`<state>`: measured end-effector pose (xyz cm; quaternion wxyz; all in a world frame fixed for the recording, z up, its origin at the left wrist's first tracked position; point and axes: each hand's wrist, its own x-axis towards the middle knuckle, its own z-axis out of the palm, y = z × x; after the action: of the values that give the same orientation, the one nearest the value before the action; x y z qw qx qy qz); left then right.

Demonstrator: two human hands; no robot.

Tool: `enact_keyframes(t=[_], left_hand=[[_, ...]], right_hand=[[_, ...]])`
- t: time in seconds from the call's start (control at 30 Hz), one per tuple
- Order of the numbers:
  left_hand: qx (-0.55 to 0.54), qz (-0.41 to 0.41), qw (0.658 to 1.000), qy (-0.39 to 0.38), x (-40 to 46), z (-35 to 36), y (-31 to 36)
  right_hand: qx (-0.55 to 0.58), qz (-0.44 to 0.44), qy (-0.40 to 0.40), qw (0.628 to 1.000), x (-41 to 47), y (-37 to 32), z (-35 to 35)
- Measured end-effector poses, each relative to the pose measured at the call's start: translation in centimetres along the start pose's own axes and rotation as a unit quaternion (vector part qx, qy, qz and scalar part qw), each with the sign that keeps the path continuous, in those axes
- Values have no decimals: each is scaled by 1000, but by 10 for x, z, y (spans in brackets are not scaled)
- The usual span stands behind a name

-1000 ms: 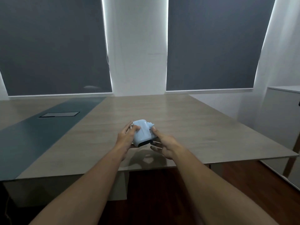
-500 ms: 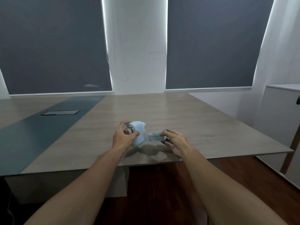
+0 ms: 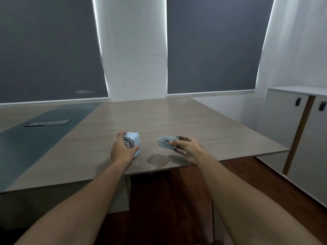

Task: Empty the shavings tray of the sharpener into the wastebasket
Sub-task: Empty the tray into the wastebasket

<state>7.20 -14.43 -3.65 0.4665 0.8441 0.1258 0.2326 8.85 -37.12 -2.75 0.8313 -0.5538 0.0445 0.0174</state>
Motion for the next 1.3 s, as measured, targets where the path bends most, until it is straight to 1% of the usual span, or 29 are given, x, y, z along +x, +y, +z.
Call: enact_keyframes(t=[0.07, 0.17, 0.23, 0.3, 0.43, 0.57, 0.67, 0.8, 0.97, 1.17, 1.3], left_hand=[[44, 4, 999, 15, -3, -3, 10], [87, 72, 992, 48, -11, -1, 35], [86, 105, 990, 33, -18, 5, 60], [68, 116, 991, -3, -27, 17, 85], [35, 123, 987, -99, -55, 51, 127], [2, 121, 974, -190, -97, 90, 156], [-20, 123, 960, -252, -130, 122, 165], [-32, 110, 939, -325, -179, 171, 152], [-6, 82, 919, -386, -238, 230, 110], [39, -3, 896, -443, -291, 297, 35], [70, -57, 873, -480, -321, 334, -16]], right_hand=[[-1, -9, 6, 1000, -10, -10, -8], [-2, -21, 24, 999, -26, -28, -24], [-14, -34, 39, 999, -38, -42, -37], [-21, -43, 56, 997, -49, -54, -52], [-47, -58, 100, 992, -74, -71, -89], [-87, -72, 160, 981, -100, -83, -140], [-113, -61, 196, 972, -121, -87, -181], [-164, -12, 227, 960, -149, -75, -236], [-203, 85, 231, 948, -167, -28, -305], [-197, 164, 225, 940, -176, 52, -381], [-202, 214, 213, 932, -181, 109, -424]])
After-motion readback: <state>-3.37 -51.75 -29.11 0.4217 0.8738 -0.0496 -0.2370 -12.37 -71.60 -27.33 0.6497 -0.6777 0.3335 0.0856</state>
